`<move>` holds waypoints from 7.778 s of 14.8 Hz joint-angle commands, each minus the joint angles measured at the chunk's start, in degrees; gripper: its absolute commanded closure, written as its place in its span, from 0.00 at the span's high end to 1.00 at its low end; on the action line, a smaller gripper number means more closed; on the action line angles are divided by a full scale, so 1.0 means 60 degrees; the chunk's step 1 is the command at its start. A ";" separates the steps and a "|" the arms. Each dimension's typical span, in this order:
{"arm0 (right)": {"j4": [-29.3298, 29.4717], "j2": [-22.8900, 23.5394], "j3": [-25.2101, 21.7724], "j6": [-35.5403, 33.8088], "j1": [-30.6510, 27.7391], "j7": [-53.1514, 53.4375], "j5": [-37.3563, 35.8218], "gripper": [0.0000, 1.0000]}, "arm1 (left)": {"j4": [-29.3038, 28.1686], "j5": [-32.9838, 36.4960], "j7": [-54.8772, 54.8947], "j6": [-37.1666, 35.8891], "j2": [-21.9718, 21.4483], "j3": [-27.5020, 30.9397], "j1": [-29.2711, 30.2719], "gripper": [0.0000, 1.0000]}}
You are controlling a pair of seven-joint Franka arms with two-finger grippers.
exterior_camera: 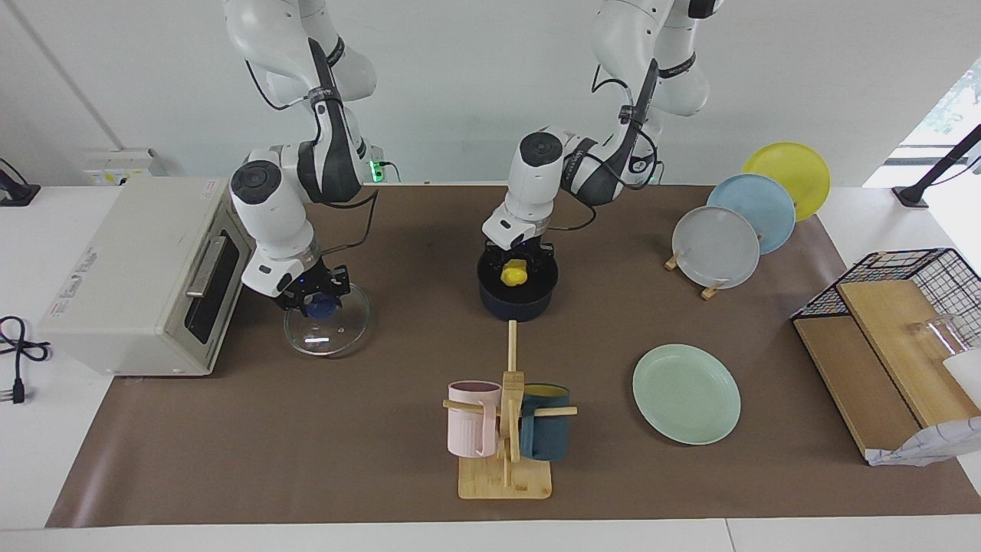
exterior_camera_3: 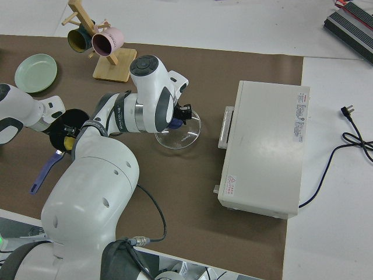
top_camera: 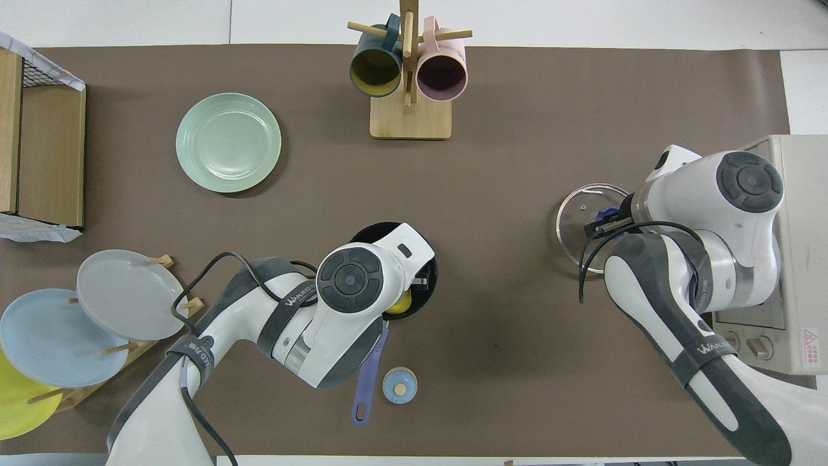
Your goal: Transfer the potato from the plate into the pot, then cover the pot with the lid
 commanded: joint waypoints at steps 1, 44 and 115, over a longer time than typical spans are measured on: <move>0.1444 0.0025 0.0168 -0.1780 0.0092 0.0126 0.0188 0.00 | -0.0185 0.0184 -0.0228 0.0335 0.0143 0.0175 -0.0399 0.00; 0.4042 0.1959 0.0344 -0.1405 0.5542 0.6762 -0.0294 0.00 | 0.4092 0.0213 0.5514 -0.7722 -0.2698 0.0322 0.6543 1.00; 0.3500 -0.1278 -0.0301 -0.5536 -0.0317 0.2383 -0.0413 1.00 | 0.4165 0.0711 0.4972 -0.7663 -0.2669 0.0205 0.6499 1.00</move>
